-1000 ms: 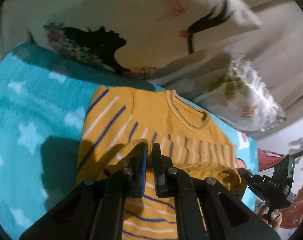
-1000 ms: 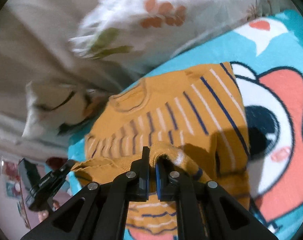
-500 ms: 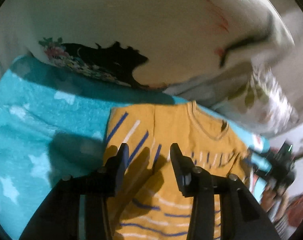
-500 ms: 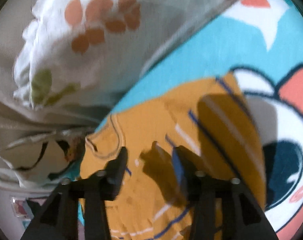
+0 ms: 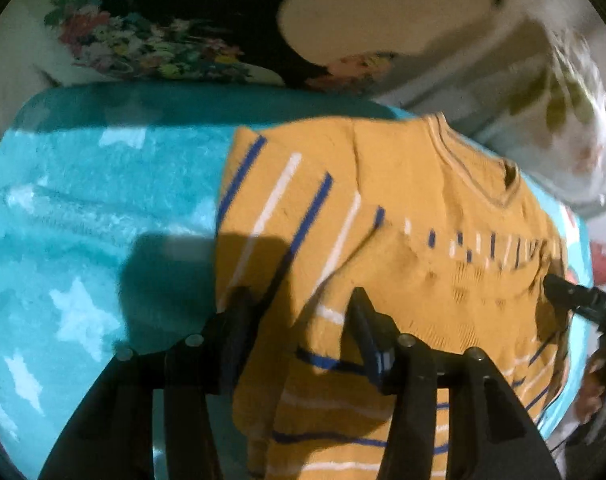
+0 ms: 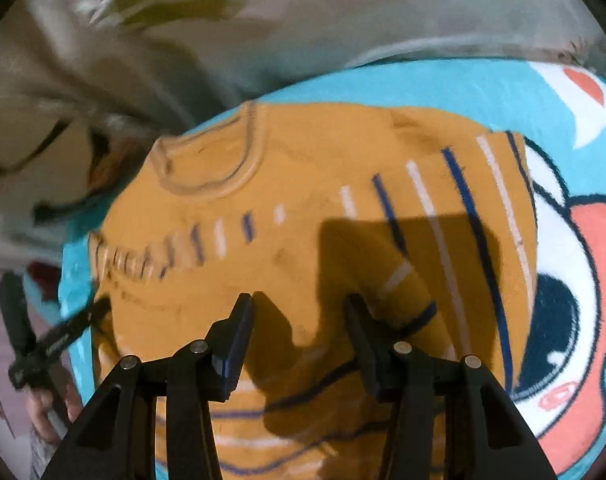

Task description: Fold small clothes

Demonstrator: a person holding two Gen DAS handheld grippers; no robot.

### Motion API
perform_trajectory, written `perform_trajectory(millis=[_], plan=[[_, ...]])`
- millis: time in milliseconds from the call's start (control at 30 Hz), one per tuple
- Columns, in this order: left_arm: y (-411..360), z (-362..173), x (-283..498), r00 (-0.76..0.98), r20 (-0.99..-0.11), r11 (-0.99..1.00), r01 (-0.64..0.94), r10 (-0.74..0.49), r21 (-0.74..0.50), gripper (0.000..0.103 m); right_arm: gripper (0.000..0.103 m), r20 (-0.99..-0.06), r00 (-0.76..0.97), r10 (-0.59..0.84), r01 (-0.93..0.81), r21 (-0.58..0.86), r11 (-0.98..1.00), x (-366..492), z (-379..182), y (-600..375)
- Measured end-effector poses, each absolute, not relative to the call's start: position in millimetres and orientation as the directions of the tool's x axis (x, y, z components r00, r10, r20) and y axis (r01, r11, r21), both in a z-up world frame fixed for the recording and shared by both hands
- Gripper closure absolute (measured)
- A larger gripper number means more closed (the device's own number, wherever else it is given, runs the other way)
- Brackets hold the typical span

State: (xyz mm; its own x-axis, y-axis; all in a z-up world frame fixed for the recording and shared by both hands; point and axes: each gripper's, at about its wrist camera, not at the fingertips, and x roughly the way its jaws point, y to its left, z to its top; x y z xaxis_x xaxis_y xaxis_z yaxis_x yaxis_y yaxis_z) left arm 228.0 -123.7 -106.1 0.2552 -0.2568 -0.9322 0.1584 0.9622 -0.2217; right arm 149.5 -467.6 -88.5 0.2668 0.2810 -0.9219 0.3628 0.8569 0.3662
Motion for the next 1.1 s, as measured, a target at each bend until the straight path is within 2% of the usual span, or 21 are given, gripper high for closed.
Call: perform_trajectory(millis=[100, 200, 267, 367, 433, 600, 667, 733, 833, 967, 1100], plan=[[-104, -104, 238, 0.265, -0.918, 0.956, 0.062, -0.294, -0.288, 0.053, 0.052, -0.933, 0.306, 0.191, 0.425, 0.313, 0.849, 155, -87, -481], [-87, -93, 236, 0.308, -0.927, 0.976, 0.023, -0.214, -0.218, 0.053, 0.051, -0.929, 0.313, 0.196, 0.431, 0.323, 0.843, 148, -76, -485], [-80, -82, 226, 0.321, -0.919, 0.973, 0.047, -0.228, -0.225, 0.053, 0.051, -0.931, 0.328, 0.163, 0.383, 0.289, 0.877, 140, -58, -479], [-80, -67, 201, 0.353, -0.913, 0.978, 0.111, -0.204, -0.176, 0.052, 0.051, -0.928, 0.319, 0.193, 0.315, 0.296, 0.902, 115, -41, -472], [-86, -60, 182, 0.37, -0.907, 0.977, 0.147, -0.2, -0.155, 0.045, 0.051, -0.926, 0.303, 0.224, 0.286, 0.313, 0.906, 95, -38, -467], [-95, -79, 144, 0.35, -0.92, 0.974, 0.197, -0.173, -0.108, 0.042, 0.051, -0.949, 0.242, 0.202, 0.255, 0.263, 0.931, 47, -51, -466], [-100, -99, 142, 0.335, -0.94, 0.984, 0.18, -0.068, -0.008, 0.042, 0.051, -0.97, 0.198, 0.138, 0.289, 0.192, 0.938, 38, -69, -469], [-96, -110, 138, 0.32, -0.947, 0.985, 0.17, -0.026, 0.031, 0.042, 0.051, -0.989, 0.15, 0.015, 0.35, 0.067, 0.934, 29, -81, -484], [-82, -108, 134, 0.313, -0.949, 0.993, 0.119, -0.036, 0.002, 0.037, 0.051, -0.986, 0.168, -0.011, 0.44, 0.065, 0.896, 18, -75, -501], [-61, -99, 127, 0.304, -0.953, 0.999, 0.029, 0.011, 0.021, 0.037, 0.05, -0.961, 0.265, -0.076, 0.4, 0.038, 0.916, 17, -43, -485], [-72, -71, 122, 0.37, -0.924, 0.994, 0.073, -0.097, -0.075, 0.037, 0.05, -0.92, 0.391, 0.032, 0.272, 0.148, 0.951, 25, -14, -449]])
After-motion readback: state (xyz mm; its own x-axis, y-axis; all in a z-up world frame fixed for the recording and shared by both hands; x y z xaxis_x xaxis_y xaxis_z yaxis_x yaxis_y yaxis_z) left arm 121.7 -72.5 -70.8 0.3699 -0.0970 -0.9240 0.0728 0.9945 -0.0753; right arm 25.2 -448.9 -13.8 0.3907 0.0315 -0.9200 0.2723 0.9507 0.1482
